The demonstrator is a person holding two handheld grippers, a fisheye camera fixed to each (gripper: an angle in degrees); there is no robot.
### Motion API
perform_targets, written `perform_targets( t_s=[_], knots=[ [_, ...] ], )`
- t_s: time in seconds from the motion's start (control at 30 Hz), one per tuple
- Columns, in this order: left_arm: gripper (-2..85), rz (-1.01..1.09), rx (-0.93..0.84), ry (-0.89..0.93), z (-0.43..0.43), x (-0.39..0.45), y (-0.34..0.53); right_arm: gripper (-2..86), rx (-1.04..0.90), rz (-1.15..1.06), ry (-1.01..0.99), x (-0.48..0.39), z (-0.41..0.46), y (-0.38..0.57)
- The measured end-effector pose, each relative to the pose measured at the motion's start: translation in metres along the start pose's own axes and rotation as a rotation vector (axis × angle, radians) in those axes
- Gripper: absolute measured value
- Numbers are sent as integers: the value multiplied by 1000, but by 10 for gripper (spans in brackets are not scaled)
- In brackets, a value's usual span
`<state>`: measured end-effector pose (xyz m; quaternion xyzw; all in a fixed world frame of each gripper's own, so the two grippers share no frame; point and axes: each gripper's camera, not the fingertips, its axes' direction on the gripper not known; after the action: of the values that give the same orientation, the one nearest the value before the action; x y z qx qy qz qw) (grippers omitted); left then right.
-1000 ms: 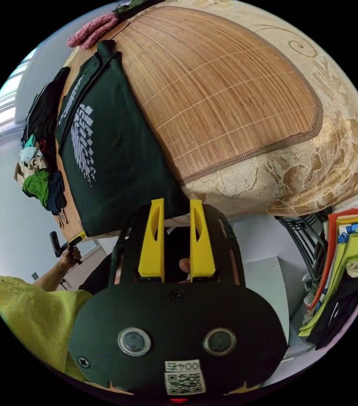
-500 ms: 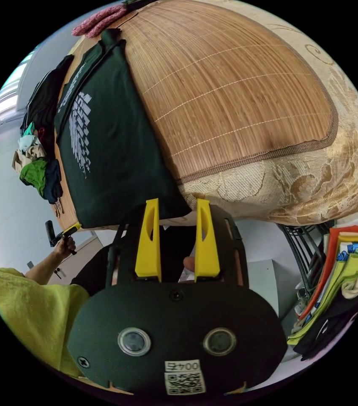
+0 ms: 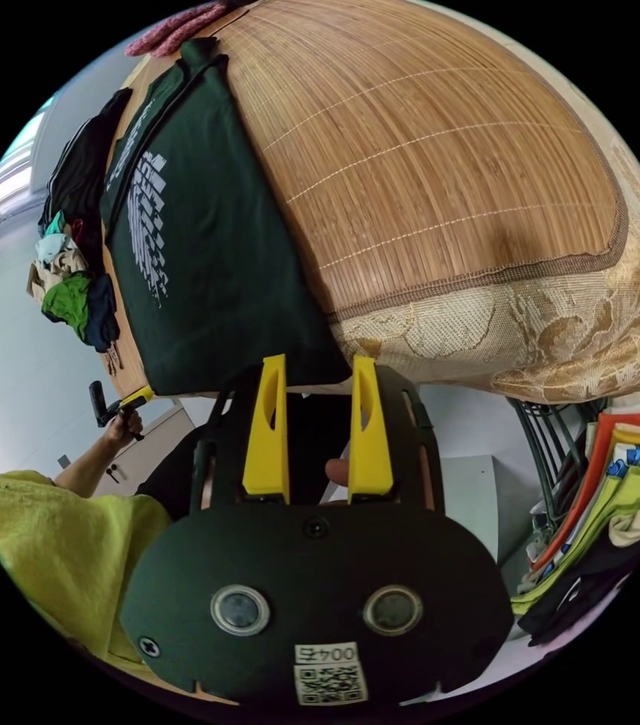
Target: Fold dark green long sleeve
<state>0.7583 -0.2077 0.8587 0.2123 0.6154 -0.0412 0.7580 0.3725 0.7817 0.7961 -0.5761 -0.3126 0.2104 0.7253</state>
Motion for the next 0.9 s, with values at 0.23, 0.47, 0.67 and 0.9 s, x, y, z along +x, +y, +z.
perform_targets(
  t_s=[0.23, 0.47, 0.67, 0.9],
  knots=[
    [97, -44, 21, 54, 4, -28, 9, 102, -26, -2, 1, 11, 7, 2],
    [51, -112, -16, 149, 5, -67, 6, 58, -32, 28, -109, 27, 13, 7],
    [36, -144, 4, 218, -16, -91, 13, 46, 42, 50, -245, 29, -7, 26],
    [32, -167, 93, 278, -76, -99, 25, 43, 161, 137, -387, 23, -50, 49]
  ],
)
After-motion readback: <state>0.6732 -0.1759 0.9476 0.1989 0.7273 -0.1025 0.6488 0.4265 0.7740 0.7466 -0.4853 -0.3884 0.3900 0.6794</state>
